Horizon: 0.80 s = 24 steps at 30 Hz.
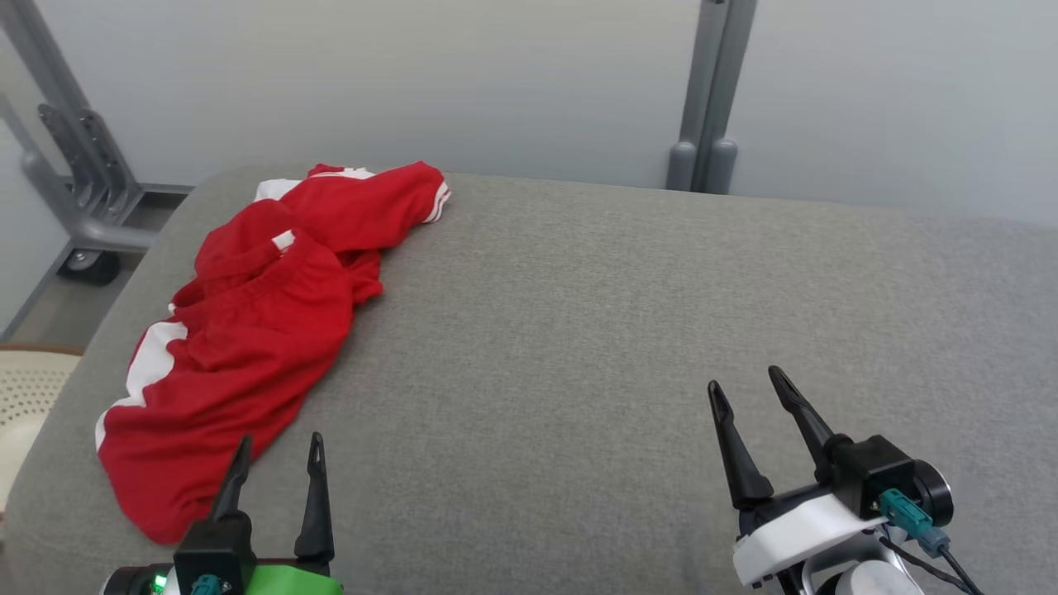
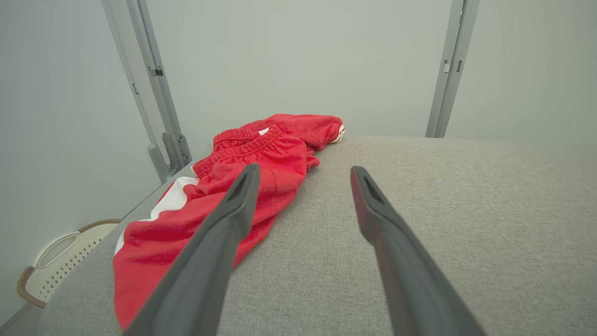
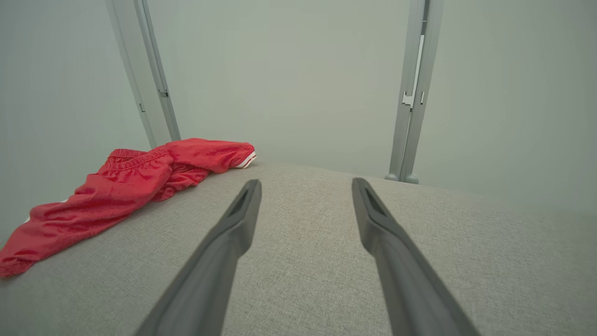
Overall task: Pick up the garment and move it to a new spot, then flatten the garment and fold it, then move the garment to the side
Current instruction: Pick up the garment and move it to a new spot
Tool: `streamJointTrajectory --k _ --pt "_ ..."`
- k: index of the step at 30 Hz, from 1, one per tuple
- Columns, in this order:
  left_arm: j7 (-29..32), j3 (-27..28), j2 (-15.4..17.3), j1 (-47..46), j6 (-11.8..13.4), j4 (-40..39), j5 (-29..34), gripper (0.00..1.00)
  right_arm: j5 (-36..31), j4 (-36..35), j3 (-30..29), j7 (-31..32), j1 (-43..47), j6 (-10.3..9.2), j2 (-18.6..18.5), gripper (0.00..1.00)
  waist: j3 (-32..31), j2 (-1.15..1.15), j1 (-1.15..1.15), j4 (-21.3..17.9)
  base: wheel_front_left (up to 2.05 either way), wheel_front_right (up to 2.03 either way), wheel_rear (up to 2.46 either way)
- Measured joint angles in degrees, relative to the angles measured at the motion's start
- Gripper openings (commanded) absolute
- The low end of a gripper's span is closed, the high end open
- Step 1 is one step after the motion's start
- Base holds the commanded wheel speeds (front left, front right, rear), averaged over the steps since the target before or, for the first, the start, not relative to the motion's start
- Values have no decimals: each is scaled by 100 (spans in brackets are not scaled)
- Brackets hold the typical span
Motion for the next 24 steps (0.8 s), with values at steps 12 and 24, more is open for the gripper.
streamJointTrajectory --k 12,24 --pt "0 9 7 3 0 3 47 100 142 19 -73 -7 -1 -10 25 100 -50 0 0 902 0 0 0" --pt "0 360 97 8 7 -23 -119 100 152 98 79 -8 -5 16 55 100 -60 0 0 1016 0 0 0"
